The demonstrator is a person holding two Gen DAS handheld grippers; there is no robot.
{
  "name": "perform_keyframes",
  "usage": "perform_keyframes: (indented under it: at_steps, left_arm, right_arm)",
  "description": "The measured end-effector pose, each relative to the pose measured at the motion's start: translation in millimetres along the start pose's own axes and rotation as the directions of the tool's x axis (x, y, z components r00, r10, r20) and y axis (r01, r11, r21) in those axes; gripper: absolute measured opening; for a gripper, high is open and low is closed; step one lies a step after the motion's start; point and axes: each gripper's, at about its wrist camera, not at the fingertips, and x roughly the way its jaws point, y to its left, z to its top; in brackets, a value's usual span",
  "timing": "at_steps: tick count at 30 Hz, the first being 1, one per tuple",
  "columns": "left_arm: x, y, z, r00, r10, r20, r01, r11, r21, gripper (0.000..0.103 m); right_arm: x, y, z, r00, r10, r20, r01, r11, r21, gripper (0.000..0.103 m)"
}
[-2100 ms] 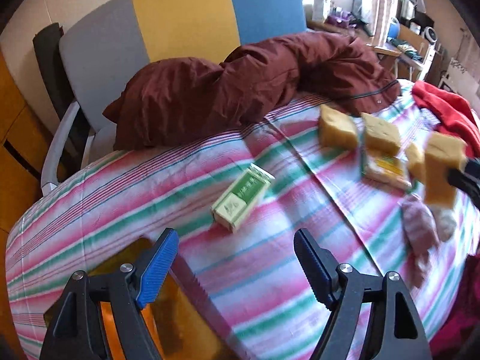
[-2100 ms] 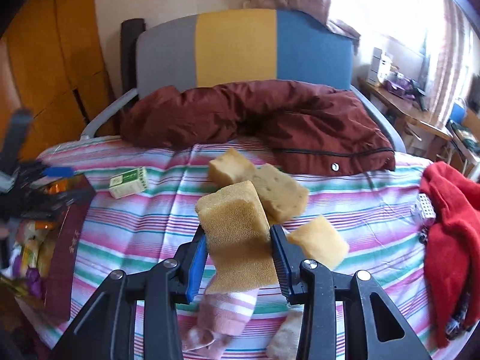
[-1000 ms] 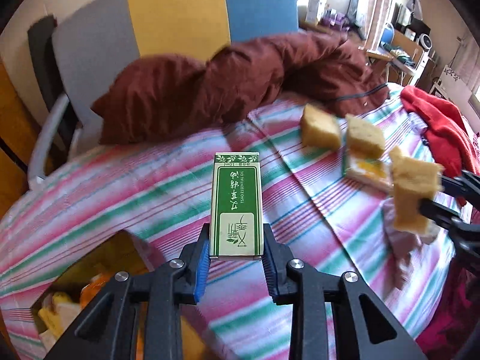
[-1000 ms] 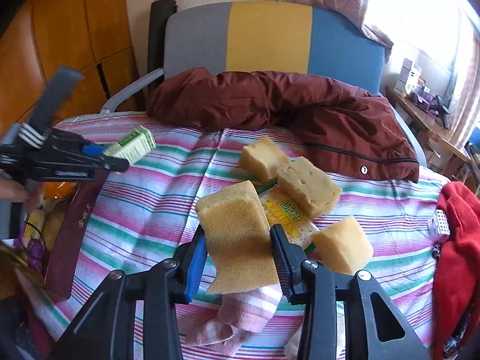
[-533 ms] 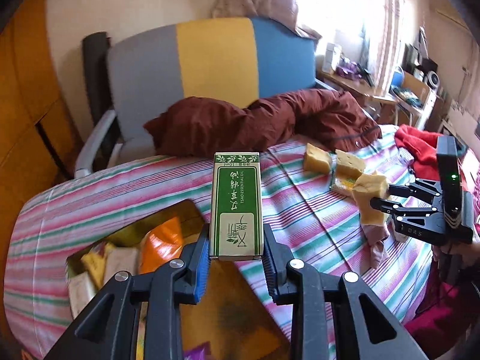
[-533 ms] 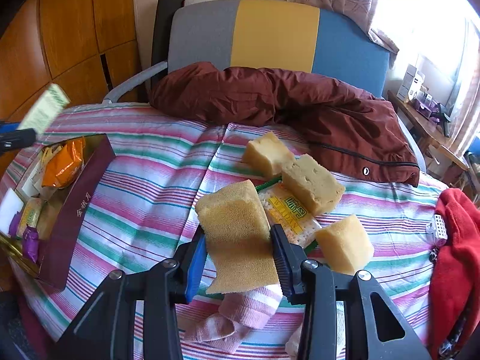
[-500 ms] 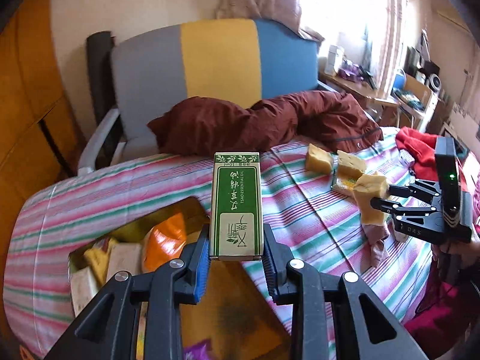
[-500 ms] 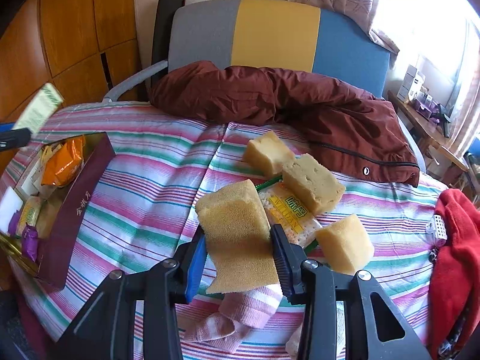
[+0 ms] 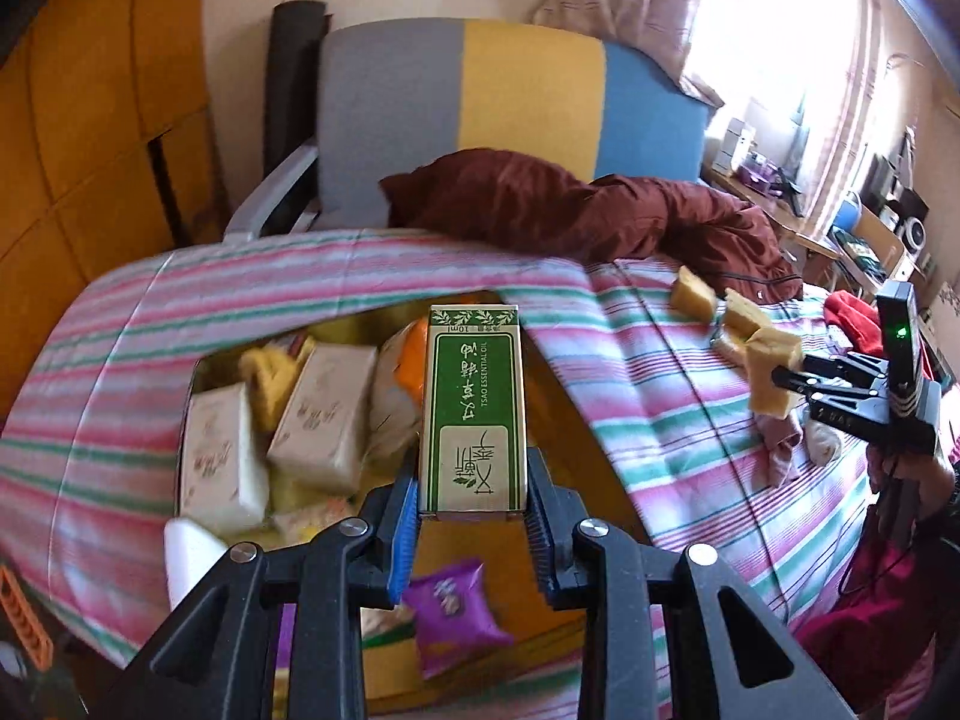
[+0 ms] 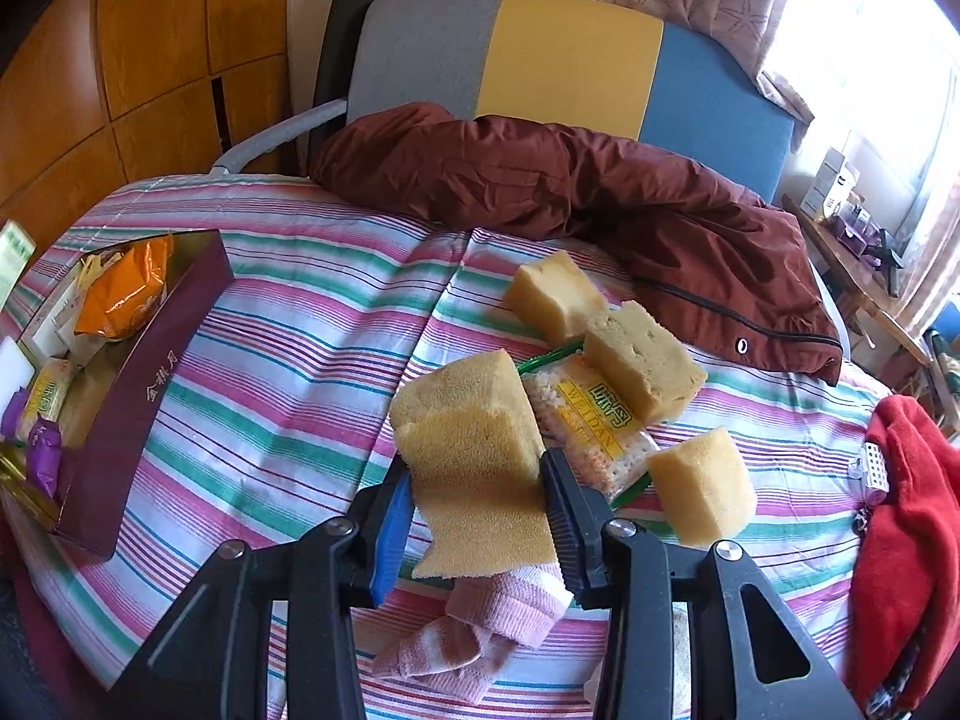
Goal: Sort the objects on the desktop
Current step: 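Carry the green-white box into the tray with left while right drops the sponge there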
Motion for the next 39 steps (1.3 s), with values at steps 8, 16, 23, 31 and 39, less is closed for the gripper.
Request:
perform_keyframes:
  at_steps: [8, 16, 23, 31, 39]
  left_arm:
    - [-9, 40, -28, 1.000, 0.015, -0.009, -0.016, 0.996, -0.087, 0.030]
    - [-23, 88, -54, 0.999, 0.041, 0.003, -0.039, 0.977, -0.210, 0.030]
    - [-24, 104, -76, 1.000, 0.019, -0.007, -0.021, 0.964, -0.264, 0.030]
    - [-24, 103, -87, 0.998, -0.067, 0.012, 0.068, 0.957, -0.283, 0.030]
    - [-11, 96, -83, 0.998, -0.054, 0.010, 0.055, 0.958, -0.280, 0.030]
  right_arm:
    - [-10, 13, 5, 1.000, 0.030, 0.002, -0.030, 1.000, 0.004, 0.042]
    - [-50, 73, 14, 0.971, 0.235, 0.048, -0.236, 0.972, 0.008, 0.042]
    - [-79, 150, 19, 0.906, 0.414, 0.082, -0.410, 0.910, -0.066, 0.042]
    - [-71, 200, 15, 0.860, 0.507, 0.050, -0.505, 0.862, -0.051, 0.042]
    - [-62, 221, 21, 0.855, 0.517, 0.035, -0.516, 0.856, -0.039, 0.042]
